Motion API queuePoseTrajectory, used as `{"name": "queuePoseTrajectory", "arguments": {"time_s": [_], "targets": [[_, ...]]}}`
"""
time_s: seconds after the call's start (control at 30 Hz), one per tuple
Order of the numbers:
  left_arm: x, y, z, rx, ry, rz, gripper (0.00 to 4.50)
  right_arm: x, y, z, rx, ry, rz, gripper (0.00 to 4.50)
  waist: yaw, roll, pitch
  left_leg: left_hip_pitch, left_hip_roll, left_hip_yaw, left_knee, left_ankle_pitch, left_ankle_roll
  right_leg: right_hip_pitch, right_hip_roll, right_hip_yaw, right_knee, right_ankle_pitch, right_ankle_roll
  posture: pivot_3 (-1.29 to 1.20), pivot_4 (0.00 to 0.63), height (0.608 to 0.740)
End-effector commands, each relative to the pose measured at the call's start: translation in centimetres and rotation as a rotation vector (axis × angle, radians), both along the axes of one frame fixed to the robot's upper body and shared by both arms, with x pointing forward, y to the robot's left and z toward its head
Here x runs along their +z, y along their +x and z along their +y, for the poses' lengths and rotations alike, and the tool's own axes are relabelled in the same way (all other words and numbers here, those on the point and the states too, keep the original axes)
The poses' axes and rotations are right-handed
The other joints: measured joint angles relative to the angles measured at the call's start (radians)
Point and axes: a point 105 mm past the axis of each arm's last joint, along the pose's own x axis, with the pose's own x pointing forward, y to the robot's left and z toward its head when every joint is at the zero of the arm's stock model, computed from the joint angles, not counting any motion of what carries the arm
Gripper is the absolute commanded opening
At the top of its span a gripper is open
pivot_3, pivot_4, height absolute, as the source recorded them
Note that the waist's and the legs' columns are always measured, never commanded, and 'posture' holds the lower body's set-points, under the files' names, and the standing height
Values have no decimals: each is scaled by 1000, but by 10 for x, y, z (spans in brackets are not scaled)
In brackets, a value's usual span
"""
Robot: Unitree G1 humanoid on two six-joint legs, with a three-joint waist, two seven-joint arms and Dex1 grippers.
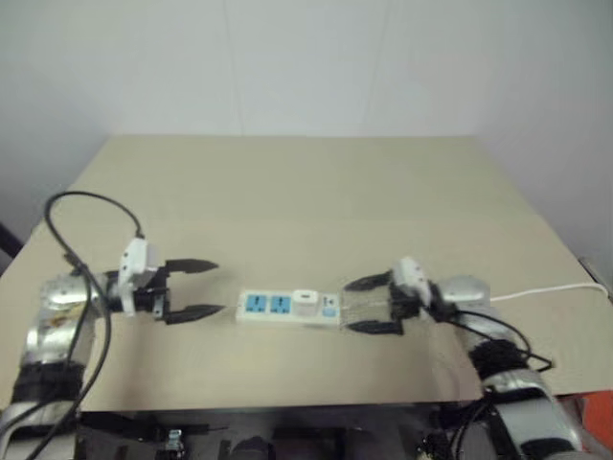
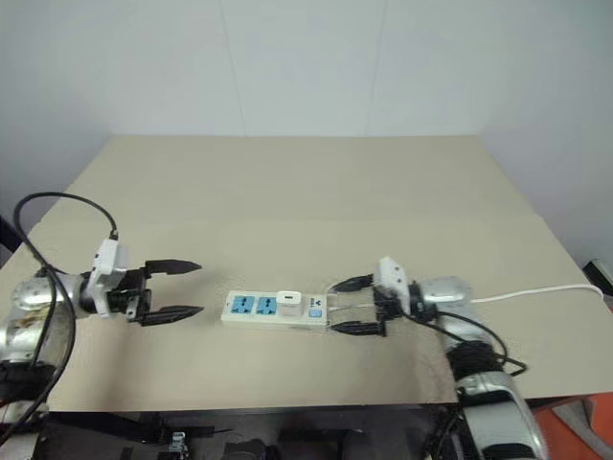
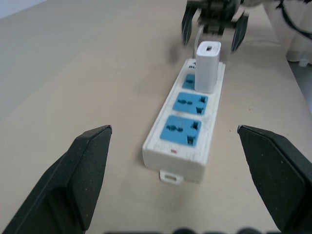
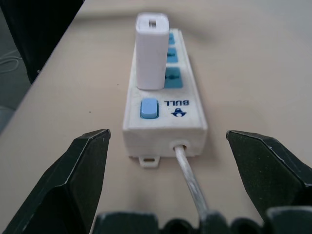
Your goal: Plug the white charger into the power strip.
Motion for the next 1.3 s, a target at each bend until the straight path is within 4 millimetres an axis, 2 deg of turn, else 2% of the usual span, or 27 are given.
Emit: {"name": "queuePoseTrajectory", "arguments": {"time_s": [0.03,0.17,0.3,0.8,1.3], "targets": [[15,-12,8,26,19,-49,4500,31,-20,-20,25,-6,-47,4458,7,0,1,0,0,0,0,0,0,0,0,0,-1,0,0,0,150,740],[14,-22,13,48,31,-37,4500,43,-41,-45,16,-56,-3,4458,18,-1,4,2,0,1,0,0,0,1,0,0,-4,0,-1,0,150,740],[13,-25,12,58,40,-34,4500,48,-44,-53,-65,-76,-55,4458,18,-2,5,4,1,2,1,1,-1,2,2,0,-3,0,-1,0,150,740],[10,-18,4,56,56,-50,4500,41,-46,-66,-204,-143,-79,4458,21,-5,7,7,0,5,2,1,-1,4,3,2,-2,0,-1,0,150,740],[12,-11,3,44,59,-65,4500,37,-47,-70,-232,-151,-92,4458,20,-6,8,8,0,6,3,1,-1,5,3,2,-1,0,-1,0,150,740]]}}
